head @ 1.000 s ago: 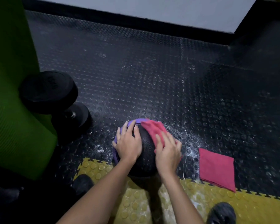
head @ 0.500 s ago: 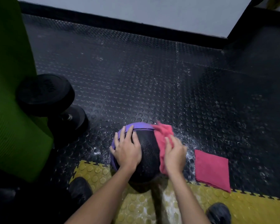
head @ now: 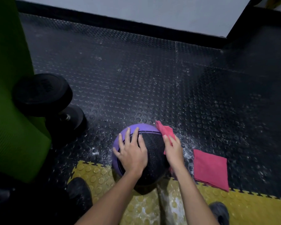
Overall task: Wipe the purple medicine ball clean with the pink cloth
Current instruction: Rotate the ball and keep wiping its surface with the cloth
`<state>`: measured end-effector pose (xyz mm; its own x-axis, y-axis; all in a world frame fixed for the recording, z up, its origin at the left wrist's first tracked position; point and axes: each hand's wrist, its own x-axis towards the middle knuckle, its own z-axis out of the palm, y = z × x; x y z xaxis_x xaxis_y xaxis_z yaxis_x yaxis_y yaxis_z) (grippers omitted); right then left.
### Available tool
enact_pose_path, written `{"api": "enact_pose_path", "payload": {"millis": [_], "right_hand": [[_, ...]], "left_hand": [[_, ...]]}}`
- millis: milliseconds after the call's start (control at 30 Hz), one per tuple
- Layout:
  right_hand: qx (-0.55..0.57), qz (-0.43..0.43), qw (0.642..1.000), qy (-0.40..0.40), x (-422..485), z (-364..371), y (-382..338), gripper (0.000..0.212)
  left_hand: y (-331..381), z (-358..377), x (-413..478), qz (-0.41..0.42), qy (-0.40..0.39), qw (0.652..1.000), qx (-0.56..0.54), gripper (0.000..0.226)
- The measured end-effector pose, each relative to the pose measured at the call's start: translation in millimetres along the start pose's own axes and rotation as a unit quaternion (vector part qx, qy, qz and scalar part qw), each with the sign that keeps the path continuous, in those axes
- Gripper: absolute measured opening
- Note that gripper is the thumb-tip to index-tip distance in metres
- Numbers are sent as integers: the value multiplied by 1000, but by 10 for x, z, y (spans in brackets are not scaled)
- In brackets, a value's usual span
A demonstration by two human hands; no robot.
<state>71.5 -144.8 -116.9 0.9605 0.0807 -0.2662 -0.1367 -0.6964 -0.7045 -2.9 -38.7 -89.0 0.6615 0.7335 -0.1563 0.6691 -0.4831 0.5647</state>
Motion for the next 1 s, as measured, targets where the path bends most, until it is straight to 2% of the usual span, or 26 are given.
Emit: {"api": "enact_pose_path", "payload": {"millis": [67,133,233,300,367,500,567,600,667,700,767,833,900,1000], "right_hand": [[50,54,997,-15,105,-79,-3,38],[24,58,997,44,-7,-99,-66,34],[-33,-71,986,147,-476,-74,-155,29],[-49,-114,981,150,-612,-11,-101,29],[-36,-86,988,127,-467,-21,1,31],[118,37,991,42,-34,-287,115,38],[160,74,983,44,18,-383,102,36],[144,74,985,64,-25,-379,71,34],[64,31,988,139,-211,-275,-13,30],[34,-22,984,173,-336,-195,-60,28],[-8,-146,971,187,-535,-66,-135,30],[-64,-200,955,209,-534,-66,-93,33],[-82,-176,953,231,-392,-183,-37,30],[-63,-29,983,171,-38,-322,88,29]], "left_hand": [[47,39,-49,9,5,1000,-2,59],[119,72,-79,14,13,1000,3,58],[260,107,-47,12,-14,1000,15,51],[330,135,-15,16,-36,999,21,43],[351,117,51,26,-42,999,22,41],[221,-18,319,90,-60,994,-7,35],[164,-6,382,98,-82,991,-39,34],[163,32,368,91,-85,991,-42,35],[217,114,313,84,-80,993,-24,36],[247,137,276,87,-79,993,-12,36],[281,157,225,99,-81,992,6,38],[303,181,165,111,-90,989,24,45],[340,215,75,125,-82,988,31,55],[453,257,56,123,-79,989,25,44]]}}
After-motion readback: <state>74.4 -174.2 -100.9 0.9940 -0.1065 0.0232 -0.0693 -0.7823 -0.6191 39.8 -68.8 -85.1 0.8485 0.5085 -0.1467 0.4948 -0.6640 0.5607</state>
